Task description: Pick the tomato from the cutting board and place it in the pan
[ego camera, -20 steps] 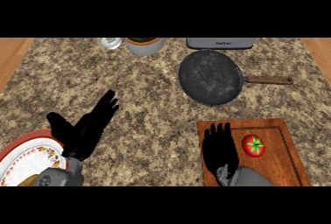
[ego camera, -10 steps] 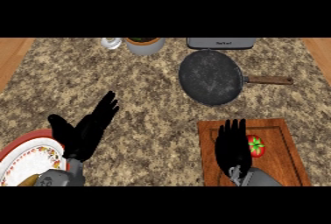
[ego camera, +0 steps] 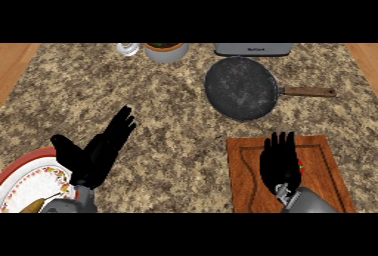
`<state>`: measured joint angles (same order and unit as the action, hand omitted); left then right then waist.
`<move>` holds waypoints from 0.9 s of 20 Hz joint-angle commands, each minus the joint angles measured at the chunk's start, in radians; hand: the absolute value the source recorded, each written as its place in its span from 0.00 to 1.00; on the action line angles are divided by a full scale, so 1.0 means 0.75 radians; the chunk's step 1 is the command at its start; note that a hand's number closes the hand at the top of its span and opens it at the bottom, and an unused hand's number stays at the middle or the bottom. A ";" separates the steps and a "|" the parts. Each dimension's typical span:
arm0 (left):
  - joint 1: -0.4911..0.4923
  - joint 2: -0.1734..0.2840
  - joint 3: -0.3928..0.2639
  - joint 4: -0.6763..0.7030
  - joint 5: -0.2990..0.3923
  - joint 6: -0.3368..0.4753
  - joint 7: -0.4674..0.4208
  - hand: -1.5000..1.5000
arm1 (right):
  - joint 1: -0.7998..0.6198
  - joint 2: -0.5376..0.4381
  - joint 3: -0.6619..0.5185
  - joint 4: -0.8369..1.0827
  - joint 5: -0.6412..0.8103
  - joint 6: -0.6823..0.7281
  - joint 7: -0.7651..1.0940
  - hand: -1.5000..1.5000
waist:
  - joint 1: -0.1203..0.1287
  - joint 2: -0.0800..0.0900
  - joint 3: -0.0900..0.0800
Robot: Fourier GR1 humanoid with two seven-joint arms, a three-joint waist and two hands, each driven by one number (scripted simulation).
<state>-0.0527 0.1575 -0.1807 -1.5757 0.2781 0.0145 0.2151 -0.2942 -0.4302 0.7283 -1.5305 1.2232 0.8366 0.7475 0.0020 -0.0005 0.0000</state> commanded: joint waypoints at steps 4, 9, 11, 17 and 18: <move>-0.024 -0.002 0.040 -0.006 0.011 -0.042 0.039 0.50 | -0.003 -0.081 0.063 0.100 0.121 -0.231 -0.212 1.00 | 0.004 0.001 0.000; 0.001 -0.012 0.057 0.013 -0.012 -0.046 0.022 0.50 | -0.066 -0.124 0.077 0.110 0.209 -0.262 -0.348 1.00 | 0.003 0.001 0.000; 0.074 -0.027 0.028 -0.008 -0.040 -0.057 -0.026 0.50 | -0.061 -0.088 0.080 0.215 0.268 -0.351 -0.361 1.00 | 0.005 0.001 0.000; 0.032 -0.015 0.041 -0.008 -0.033 -0.048 0.006 0.50 | 0.128 0.182 0.158 -0.089 -0.012 -0.530 -0.563 1.00 | -0.008 -0.001 0.004; -0.020 -0.036 0.043 0.009 -0.029 -0.027 0.031 0.50 | 0.151 0.267 0.208 -0.115 -0.032 -0.585 -0.585 1.00 | -0.016 0.005 0.007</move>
<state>-0.0431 0.1429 -0.1481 -1.5755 0.2599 -0.0221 0.2249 -0.2660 -0.3710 0.8174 -1.5342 1.2903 0.5044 0.3901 -0.0008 -0.0034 -0.0040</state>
